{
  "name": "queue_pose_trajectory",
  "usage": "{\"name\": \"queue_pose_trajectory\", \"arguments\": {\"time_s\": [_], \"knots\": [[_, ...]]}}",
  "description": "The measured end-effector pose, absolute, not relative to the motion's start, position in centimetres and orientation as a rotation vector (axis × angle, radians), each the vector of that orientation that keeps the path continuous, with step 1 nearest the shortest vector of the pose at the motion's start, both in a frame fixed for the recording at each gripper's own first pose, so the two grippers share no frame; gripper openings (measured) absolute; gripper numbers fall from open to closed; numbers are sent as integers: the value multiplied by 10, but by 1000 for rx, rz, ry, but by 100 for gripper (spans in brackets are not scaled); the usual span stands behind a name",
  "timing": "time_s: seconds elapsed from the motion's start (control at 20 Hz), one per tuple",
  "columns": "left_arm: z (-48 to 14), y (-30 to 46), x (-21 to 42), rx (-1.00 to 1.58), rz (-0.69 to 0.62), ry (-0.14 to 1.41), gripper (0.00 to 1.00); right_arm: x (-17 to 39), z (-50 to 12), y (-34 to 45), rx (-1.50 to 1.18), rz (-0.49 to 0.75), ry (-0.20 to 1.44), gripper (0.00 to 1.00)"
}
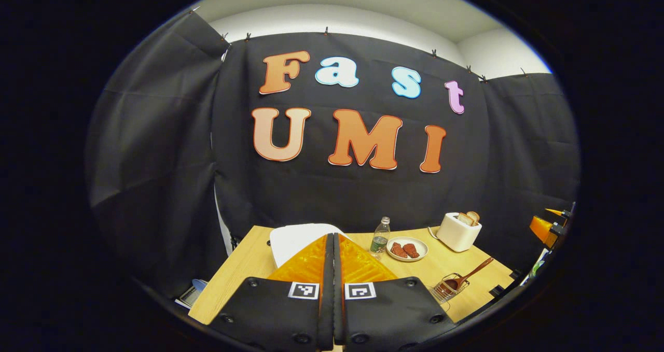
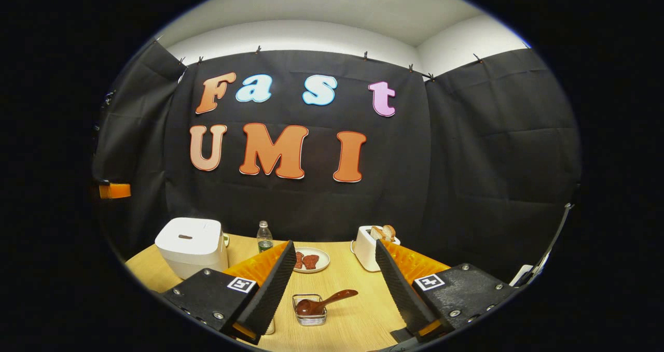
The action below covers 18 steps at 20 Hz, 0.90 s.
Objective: Close the left gripper, press the button to open the rice cooker; take a wooden spoon from the chopstick holder with the right hand, scoop a spoonful of rice and pour it into the rice cooker, then put the wooden spoon back into the chopstick holder.
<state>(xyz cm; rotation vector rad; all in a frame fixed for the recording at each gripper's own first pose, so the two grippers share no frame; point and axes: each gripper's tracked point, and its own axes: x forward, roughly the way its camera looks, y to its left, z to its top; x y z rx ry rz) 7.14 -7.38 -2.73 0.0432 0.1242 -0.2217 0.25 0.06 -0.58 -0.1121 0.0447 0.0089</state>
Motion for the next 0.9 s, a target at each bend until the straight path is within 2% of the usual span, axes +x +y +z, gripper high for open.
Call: {"name": "queue_pose_trajectory", "arguments": {"time_s": [0.05, 0.5, 0.6, 0.65, 0.9], "knots": [[-33, -77, 85, 43, -229, 144, 4, 4, -7, -1, -112, 4, 50, 95], [-130, -97, 190, 74, -273, 374, 5, 16, -19, -20, -113, -43, 83, 95], [-147, -97, 205, 94, -273, 407, 5, 18, -17, -26, -118, -57, 82, 100], [-154, -97, 209, 103, -272, 426, 5, 18, -18, -30, -122, -66, 83, 95], [-192, -89, 219, 124, -276, 520, 5, 19, -21, -44, -123, -89, 99, 95]]}}
